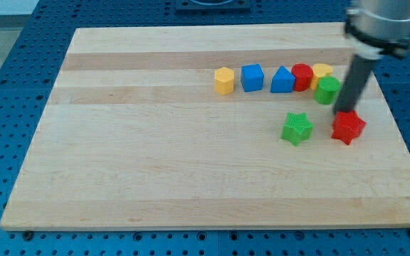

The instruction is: Move your hand towards the right side to the green circle

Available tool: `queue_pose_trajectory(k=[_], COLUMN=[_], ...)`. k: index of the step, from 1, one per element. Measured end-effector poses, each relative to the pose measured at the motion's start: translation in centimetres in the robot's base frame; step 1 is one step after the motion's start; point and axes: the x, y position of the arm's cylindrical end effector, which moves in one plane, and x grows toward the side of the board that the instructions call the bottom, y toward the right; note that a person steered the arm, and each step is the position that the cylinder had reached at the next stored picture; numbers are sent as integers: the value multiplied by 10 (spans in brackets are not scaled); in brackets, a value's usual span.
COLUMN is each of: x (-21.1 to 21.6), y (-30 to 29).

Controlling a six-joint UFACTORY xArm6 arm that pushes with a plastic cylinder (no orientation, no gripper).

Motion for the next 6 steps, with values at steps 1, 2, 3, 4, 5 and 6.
queue_pose_trajectory(k=[1, 2, 3, 4, 5, 6], x=[-13, -54, -66, -50, -33, -33], y=[76, 99, 84, 68, 59, 24])
